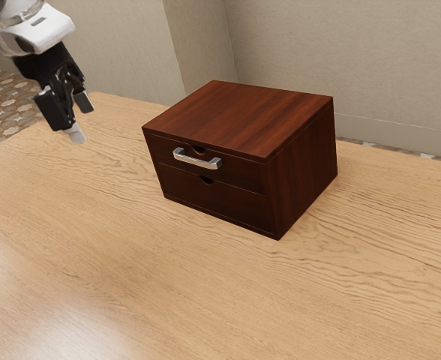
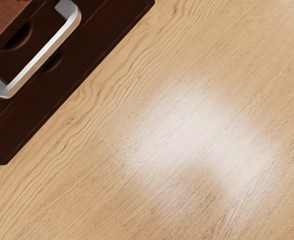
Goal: Pull the drawer handle with one arm to open the drawer
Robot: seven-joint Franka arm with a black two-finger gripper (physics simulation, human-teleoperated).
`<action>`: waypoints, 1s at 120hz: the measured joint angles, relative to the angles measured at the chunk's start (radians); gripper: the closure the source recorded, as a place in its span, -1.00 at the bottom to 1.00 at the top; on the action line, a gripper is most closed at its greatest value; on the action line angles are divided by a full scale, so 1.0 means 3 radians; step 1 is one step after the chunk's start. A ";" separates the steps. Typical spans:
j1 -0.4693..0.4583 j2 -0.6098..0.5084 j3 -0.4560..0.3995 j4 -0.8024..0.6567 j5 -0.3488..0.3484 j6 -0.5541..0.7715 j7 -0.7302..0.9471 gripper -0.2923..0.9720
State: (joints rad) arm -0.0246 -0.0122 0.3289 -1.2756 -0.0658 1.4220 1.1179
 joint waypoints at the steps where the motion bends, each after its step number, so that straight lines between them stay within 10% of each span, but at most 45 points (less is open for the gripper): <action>1: -0.0001 0.0002 0.0000 0.0000 0.0000 0.0002 0.0001 -0.53; 39: -0.0024 -0.0011 -0.0035 -0.0005 -0.0093 0.0043 0.0052 -0.53; 53: 0.0524 -0.0252 -0.0766 -0.0220 0.0016 0.0086 0.0332 -0.54; 65: 0.0204 -0.0495 -0.1071 -0.0456 0.0374 0.0178 0.0687 -0.54; 120: 0.0500 0.0157 -0.0997 -0.0650 0.0060 0.1305 0.2474 -0.52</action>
State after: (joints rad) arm 0.1253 0.0349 0.0299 -1.4706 -0.0477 1.8134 1.8600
